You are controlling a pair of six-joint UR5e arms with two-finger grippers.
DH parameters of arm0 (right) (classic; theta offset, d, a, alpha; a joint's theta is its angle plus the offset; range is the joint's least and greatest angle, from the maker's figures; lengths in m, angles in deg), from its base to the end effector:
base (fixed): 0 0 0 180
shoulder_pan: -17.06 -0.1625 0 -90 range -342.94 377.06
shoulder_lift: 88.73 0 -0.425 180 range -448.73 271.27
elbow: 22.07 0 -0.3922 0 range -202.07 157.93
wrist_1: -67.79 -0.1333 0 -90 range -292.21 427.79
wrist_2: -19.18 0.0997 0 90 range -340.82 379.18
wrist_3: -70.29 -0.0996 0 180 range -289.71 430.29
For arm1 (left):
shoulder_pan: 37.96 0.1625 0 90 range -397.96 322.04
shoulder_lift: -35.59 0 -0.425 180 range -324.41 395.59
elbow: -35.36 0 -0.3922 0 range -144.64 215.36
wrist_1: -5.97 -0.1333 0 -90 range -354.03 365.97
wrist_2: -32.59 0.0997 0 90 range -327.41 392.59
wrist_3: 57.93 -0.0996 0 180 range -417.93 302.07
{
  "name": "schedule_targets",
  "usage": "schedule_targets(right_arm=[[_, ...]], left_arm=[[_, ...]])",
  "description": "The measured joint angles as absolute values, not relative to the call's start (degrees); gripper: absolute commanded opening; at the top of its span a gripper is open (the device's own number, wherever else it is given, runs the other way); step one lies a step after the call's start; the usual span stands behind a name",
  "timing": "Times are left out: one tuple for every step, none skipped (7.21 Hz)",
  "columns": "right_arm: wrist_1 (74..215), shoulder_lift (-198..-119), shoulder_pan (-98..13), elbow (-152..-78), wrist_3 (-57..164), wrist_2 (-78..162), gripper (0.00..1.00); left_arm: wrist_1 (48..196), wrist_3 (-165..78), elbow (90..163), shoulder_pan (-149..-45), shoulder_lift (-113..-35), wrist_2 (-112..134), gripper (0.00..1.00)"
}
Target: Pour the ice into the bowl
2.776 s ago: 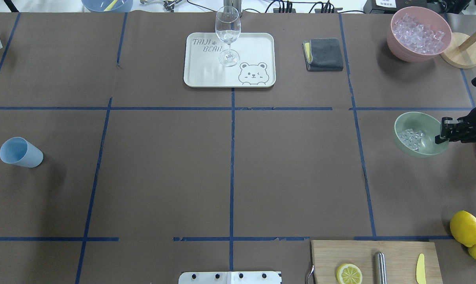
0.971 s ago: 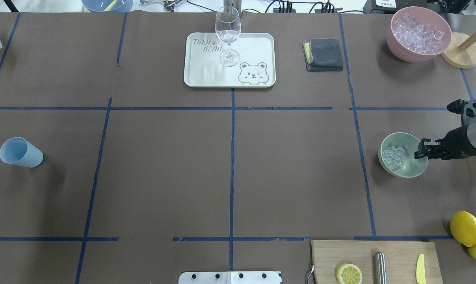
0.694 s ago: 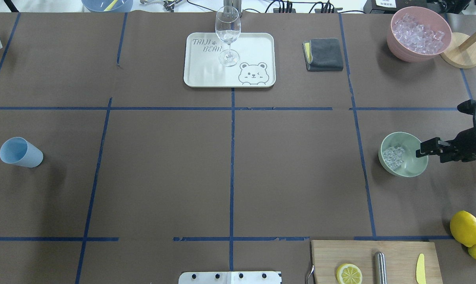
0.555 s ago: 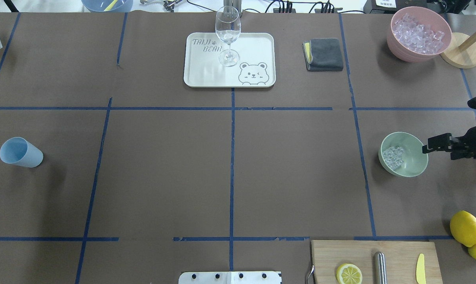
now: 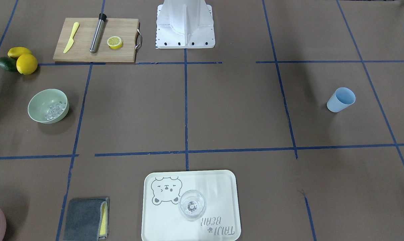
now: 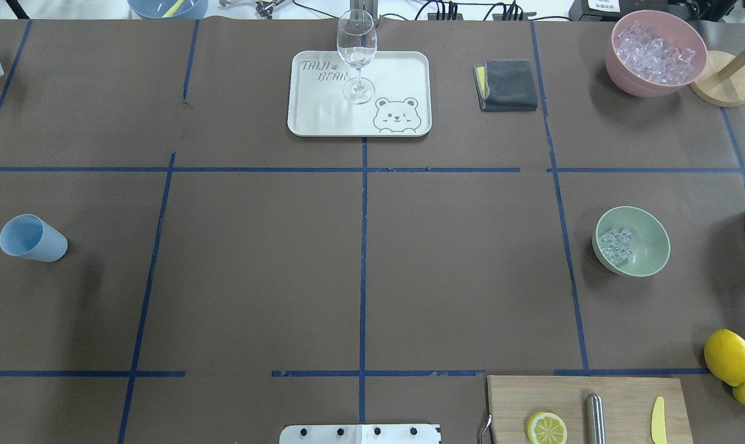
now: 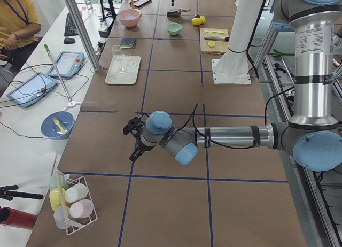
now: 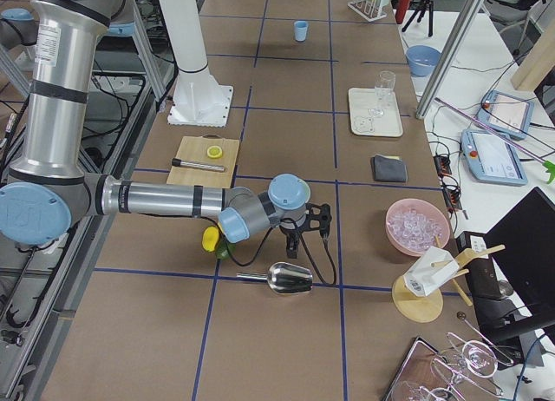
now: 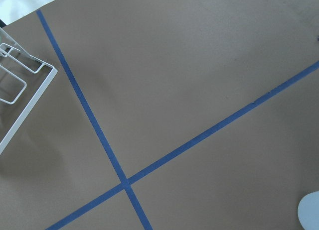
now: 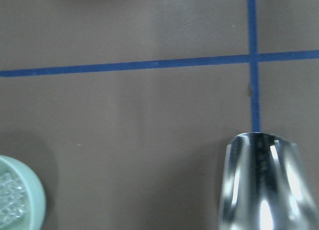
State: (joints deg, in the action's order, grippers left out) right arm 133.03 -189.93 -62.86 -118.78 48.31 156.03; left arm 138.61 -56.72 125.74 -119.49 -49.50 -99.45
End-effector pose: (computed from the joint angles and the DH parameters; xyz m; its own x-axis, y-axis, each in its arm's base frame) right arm -0.0148 -0.4296 0.6395 0.6448 0.0039 0.7643 -0.0832 0.9944 0.0651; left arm 0.0046 -0.4833 0.6136 0.6760 0.5016 -0.5398 -0.1016 0.7890 0.6059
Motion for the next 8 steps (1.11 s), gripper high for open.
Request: schedule_targets(right_arm=[[140.6,-188.2,-67.2,-118.4,58.7,155.3,1.00],[148.2,-185.5,-70.6,-118.1,67.9,153.6,1.00],[154.9,-182.7,-73.0,-118.1,75.0,152.2,1.00],[159.8,-180.5,-74.4,-118.2,79.2,151.7,1.00],[162.4,-179.4,-74.9,-118.4,80.8,151.7,1.00],[163.3,-179.1,-75.1,-118.3,81.1,151.8,1.00],[163.4,-179.1,-75.0,-118.1,81.1,152.2,1.00],[163.4,-179.2,-74.9,-118.0,81.1,153.2,1.00]], left_arm=[[134.9,-56.9,125.7,-119.7,-50.7,-99.4,1.00],[128.8,-57.8,125.9,-120.7,-52.6,-99.5,1.00],[120.0,-60.8,126.2,-122.6,-55.5,-99.6,1.00],[108.7,-66.0,126.5,-125.4,-59.4,-99.8,1.00],[97.7,-70.8,126.9,-127.8,-62.8,-99.9,1.00],[91.6,-73.2,127.4,-128.9,-63.7,-100.0,1.00],[89.6,-74.2,128.0,-129.3,-62.7,-100.1,1.00],[89.3,-74.5,128.8,-129.4,-61.4,-100.0,1.00]])
